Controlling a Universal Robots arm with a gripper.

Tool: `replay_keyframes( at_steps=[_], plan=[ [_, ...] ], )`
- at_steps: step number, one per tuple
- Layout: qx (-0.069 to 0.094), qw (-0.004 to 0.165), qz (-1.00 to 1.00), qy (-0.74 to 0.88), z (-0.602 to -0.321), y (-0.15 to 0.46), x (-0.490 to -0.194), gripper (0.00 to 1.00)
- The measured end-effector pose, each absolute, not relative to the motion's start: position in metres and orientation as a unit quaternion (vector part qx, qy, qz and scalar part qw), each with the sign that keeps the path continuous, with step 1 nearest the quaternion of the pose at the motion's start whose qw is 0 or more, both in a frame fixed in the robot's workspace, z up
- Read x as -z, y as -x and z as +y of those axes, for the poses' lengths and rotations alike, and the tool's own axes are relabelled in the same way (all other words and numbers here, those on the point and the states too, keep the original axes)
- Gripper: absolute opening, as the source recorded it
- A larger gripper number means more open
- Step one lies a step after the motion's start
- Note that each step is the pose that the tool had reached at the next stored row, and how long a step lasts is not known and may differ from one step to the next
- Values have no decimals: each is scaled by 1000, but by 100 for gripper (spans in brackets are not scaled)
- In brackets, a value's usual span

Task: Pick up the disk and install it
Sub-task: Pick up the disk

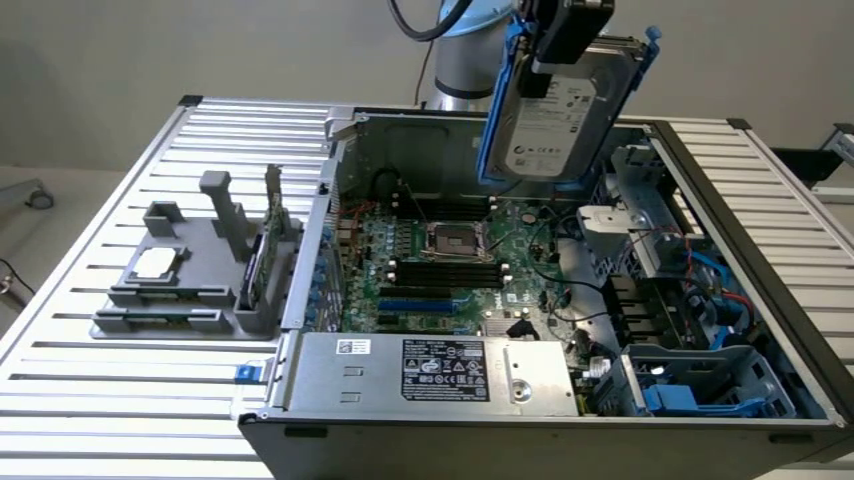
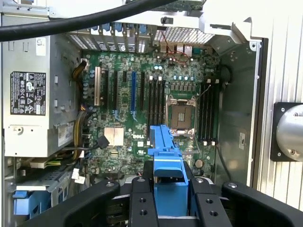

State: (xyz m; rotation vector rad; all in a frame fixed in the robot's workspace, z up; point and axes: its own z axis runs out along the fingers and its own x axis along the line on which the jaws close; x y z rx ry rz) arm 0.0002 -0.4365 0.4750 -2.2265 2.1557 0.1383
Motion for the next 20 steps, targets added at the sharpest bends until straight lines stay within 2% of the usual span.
replay_keyframes(
  at_steps=[20],
  plan=[
    [-45,21,696,717,-471,-18,-475,33]
  ],
)
